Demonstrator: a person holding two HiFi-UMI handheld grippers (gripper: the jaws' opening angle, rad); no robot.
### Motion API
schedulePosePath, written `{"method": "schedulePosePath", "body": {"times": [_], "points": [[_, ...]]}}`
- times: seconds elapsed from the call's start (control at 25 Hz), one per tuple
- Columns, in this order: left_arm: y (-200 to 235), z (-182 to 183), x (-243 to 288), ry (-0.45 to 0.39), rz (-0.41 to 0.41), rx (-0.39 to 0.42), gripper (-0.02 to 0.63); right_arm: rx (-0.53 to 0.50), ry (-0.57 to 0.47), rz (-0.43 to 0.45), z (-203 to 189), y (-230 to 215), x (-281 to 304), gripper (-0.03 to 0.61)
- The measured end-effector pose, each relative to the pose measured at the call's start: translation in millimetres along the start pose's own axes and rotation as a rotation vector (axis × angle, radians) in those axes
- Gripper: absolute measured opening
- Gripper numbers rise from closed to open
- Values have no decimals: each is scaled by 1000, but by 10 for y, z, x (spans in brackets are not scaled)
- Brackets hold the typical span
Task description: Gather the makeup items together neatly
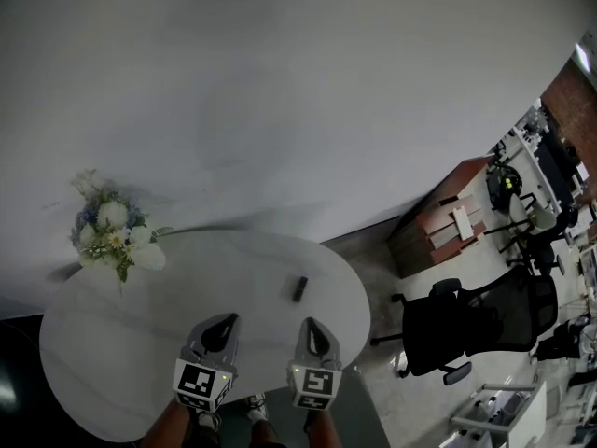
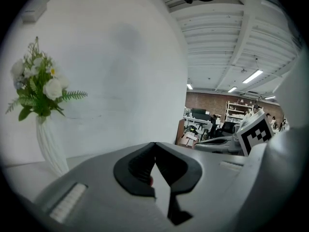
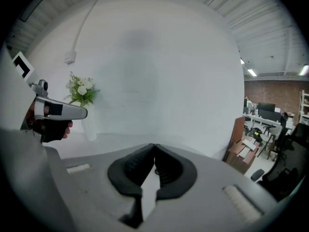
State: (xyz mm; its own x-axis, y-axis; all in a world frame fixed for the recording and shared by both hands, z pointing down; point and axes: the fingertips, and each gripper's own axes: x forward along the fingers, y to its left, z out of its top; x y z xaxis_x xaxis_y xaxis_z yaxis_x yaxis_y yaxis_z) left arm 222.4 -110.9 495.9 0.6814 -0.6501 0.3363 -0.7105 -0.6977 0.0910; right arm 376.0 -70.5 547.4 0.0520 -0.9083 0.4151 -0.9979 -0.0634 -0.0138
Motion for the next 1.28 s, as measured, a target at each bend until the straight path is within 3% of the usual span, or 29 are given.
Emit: {"method": "schedulePosePath", "body": {"times": [0.32,0.4,0.6,0.76,1.28], "points": [[118,-437,371,65,8,-23,11,21,65,10,-421,-69,517,14],[151,-506,410,73,12,-30,11,31,81,6,-489,-77,625,106],[228,-631,438,95,23,-52,11,65,114,-17,-604,-92,841,214],[259,-707,468,104,29,-66,11,71,148,-12,-707,-84,978,265],[339,-850,466,124,52,-96,11,21,239,-3,-904,-67,1150,273]]}}
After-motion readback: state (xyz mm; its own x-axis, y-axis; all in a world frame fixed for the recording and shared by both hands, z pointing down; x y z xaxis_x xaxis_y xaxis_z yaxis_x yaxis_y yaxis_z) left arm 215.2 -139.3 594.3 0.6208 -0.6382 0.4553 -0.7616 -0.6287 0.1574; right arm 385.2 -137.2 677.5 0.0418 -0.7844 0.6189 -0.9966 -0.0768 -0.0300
